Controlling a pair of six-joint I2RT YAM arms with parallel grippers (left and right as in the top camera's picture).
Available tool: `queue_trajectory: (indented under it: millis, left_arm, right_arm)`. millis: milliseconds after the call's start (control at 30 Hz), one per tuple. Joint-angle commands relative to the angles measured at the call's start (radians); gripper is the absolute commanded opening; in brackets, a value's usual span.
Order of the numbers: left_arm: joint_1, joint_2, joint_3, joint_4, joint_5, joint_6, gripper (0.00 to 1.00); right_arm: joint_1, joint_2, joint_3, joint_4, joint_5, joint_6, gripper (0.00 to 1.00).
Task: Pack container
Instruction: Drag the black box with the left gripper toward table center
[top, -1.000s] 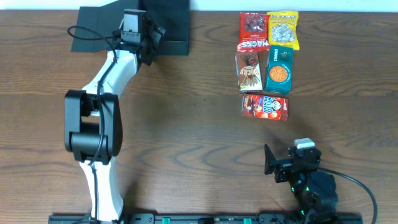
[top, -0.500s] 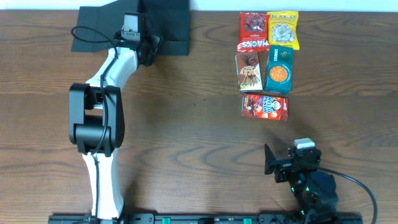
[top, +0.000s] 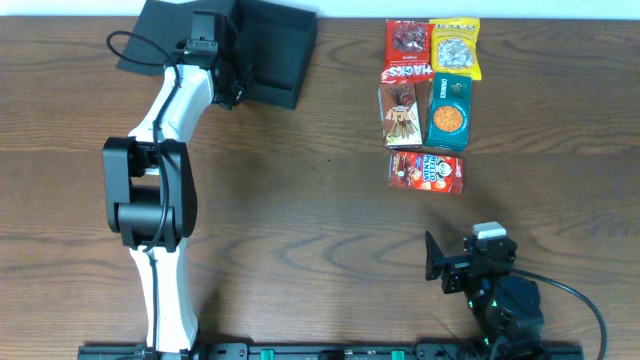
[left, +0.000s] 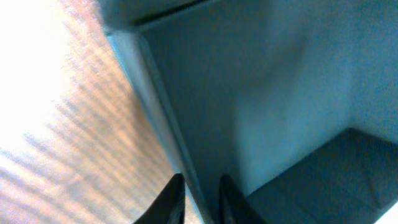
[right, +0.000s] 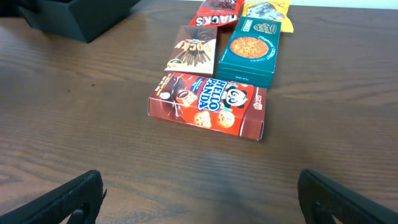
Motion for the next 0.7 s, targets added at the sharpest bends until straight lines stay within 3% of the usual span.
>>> queue_trajectory:
  millis: [0,133,367,667]
  left_arm:
    - [0.008,0.019,-0.011,-0.061,0.006,0.069,0.13]
    - [0.008,0.018,-0.011,-0.132,0.043,0.081,0.05]
    - [0.008,-0.010,0.011,-0.261,0.074,0.147,0.05]
    - [-0.007,-0.174,0.037,-0.441,-0.050,0.497,0.06]
  right_arm:
    - [-0.005,-0.006,-0.009,-0.002,0.010,-0.015,0.99]
    - [-0.005,-0.006,-0.009,-0.002,0.010,-0.015,0.99]
    - [-0.005,-0.006,-0.009,-0.002,0.010,-0.015,0.99]
    - [-0.005,-0.006,-0.009,-0.002,0.010,-0.015,0.99]
